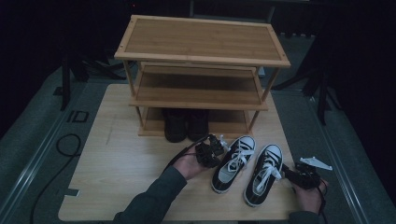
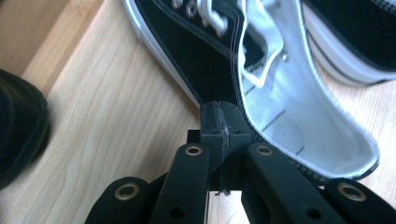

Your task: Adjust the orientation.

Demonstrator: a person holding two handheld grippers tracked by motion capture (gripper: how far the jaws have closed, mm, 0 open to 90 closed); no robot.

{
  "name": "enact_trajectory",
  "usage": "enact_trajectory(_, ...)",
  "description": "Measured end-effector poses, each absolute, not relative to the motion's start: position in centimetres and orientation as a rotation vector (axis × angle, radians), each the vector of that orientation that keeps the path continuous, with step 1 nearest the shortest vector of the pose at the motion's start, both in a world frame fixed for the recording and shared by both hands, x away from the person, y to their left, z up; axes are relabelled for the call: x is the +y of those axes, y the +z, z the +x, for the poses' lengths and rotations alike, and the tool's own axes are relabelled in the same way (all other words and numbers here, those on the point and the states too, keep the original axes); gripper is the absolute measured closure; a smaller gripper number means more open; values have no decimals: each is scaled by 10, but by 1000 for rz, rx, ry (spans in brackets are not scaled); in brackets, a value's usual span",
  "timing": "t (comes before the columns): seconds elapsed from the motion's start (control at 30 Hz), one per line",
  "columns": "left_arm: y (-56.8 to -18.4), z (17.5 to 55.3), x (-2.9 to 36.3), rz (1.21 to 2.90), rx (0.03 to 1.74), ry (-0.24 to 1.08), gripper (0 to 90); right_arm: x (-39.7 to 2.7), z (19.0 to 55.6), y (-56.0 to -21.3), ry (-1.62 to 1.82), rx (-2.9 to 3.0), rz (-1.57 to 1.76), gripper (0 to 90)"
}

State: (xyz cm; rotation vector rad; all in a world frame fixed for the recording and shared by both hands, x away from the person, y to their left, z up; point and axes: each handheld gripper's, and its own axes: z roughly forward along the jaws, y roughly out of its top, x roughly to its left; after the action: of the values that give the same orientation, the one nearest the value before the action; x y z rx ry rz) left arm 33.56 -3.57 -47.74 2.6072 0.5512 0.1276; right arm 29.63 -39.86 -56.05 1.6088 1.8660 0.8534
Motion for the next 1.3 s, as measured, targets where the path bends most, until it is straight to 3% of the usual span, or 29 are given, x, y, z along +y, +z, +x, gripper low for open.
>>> enact_trajectory(0.53, -516, 334, -35, 2681, 586, 82, 900, -399, 296, -560, 853, 1867, 1607, 403)
enact_trajectory(1.3, -516, 309, -61, 2679, 473, -11, 900, -398, 297, -560, 848, 1869, 1606, 398)
